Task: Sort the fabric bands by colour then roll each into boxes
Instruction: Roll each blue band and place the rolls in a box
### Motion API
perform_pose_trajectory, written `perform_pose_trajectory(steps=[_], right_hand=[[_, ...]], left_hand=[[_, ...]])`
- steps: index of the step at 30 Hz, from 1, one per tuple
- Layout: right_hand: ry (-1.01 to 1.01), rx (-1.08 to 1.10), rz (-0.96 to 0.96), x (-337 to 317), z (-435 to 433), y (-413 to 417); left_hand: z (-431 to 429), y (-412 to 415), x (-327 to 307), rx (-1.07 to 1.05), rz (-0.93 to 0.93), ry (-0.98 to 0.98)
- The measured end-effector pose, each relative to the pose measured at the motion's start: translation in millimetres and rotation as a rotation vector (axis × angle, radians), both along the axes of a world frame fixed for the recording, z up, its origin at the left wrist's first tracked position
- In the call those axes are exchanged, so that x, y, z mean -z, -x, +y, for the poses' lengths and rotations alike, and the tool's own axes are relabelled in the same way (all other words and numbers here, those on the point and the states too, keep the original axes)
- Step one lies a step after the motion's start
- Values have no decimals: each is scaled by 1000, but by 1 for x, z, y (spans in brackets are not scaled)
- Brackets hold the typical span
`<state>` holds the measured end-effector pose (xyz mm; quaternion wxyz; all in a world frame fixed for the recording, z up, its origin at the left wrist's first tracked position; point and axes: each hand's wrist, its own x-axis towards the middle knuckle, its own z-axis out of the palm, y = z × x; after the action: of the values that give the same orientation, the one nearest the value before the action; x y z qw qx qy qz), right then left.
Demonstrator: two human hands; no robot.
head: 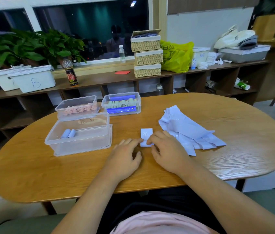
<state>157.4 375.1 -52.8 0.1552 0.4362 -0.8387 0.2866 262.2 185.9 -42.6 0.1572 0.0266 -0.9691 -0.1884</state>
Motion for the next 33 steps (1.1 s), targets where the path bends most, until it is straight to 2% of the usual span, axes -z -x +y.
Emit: perform_pose_trajectory(steps=[7,11,21,33], right_hand=[[-16,13,-11,1,0,1],[-39,31,-37,0,0,2],[-28,54,-123,-1,1,2],[207,82,-181,-4,5,3]], left_hand=[[1,-2,1,17,69,-27],[3,-7,0,85,130,37],[2,4,-2,148,65,128],[-4,61,-12,57,20,166]])
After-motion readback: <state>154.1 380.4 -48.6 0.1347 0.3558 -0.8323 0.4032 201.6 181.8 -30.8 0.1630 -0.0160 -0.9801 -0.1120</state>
